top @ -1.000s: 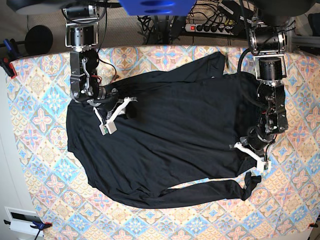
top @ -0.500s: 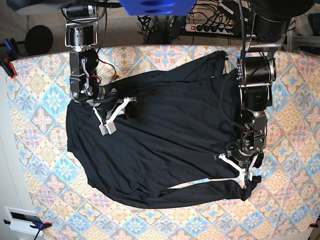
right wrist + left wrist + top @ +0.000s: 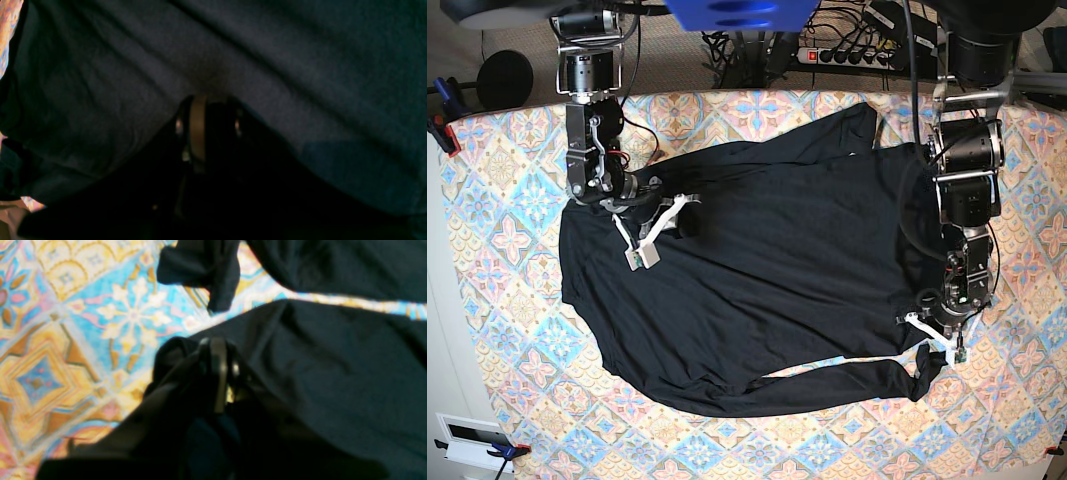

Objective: Layout the t-shirt on the table in an organized manner, then fold the t-shirt properly
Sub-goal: 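Press and sweep the left gripper along the shirt side edge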

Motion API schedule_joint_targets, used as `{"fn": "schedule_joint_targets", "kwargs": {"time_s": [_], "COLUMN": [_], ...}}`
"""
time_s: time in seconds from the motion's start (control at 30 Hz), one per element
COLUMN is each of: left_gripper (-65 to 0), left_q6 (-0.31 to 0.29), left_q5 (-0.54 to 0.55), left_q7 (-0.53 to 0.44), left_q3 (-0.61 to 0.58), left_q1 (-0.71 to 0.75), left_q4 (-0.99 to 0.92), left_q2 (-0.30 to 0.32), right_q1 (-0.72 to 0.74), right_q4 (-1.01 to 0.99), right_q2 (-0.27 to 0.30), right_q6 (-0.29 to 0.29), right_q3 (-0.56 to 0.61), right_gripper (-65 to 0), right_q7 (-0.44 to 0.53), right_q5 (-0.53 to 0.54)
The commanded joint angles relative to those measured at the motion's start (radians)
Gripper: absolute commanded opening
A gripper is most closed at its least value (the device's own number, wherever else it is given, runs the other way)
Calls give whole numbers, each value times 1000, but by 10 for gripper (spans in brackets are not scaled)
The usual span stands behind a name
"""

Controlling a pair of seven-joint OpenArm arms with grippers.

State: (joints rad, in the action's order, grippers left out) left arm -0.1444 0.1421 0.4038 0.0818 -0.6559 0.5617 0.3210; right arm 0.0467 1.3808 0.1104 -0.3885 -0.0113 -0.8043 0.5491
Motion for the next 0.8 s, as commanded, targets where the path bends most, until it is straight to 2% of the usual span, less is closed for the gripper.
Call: {"fn": "schedule_joint_targets", "kwargs": {"time_s": [0.0,0.17,0.5,0.67,0.77], "left_gripper": [-650,-650,-650,-650,-650], "left_q6": [-2,-7,-10,-10,-8], "left_q5": [6,11,11,4,4], "left_q7": [-13,-13,-16,-18,-18], "left_q3": [3,3,3,2,-1], "left_q1": [-20,-15,-21,-18,-17], "left_q4": [13,21,21,17,16], "left_q2": [10,4,-104,-107,-82], "right_q1": [15,15,5,3,3], "right_q4": [15,15,15,15,15], "right_q2": [5,5,5,5,5], "right_q6": [-7,-7,-7,-7,-7], "right_q3": [-2,-2,-3,-6,-6], "right_gripper": [-556,-556,-556,-556,-556], "right_q7": [10,10,10,10,10], "right_q5": [9,9,9,9,9]}}
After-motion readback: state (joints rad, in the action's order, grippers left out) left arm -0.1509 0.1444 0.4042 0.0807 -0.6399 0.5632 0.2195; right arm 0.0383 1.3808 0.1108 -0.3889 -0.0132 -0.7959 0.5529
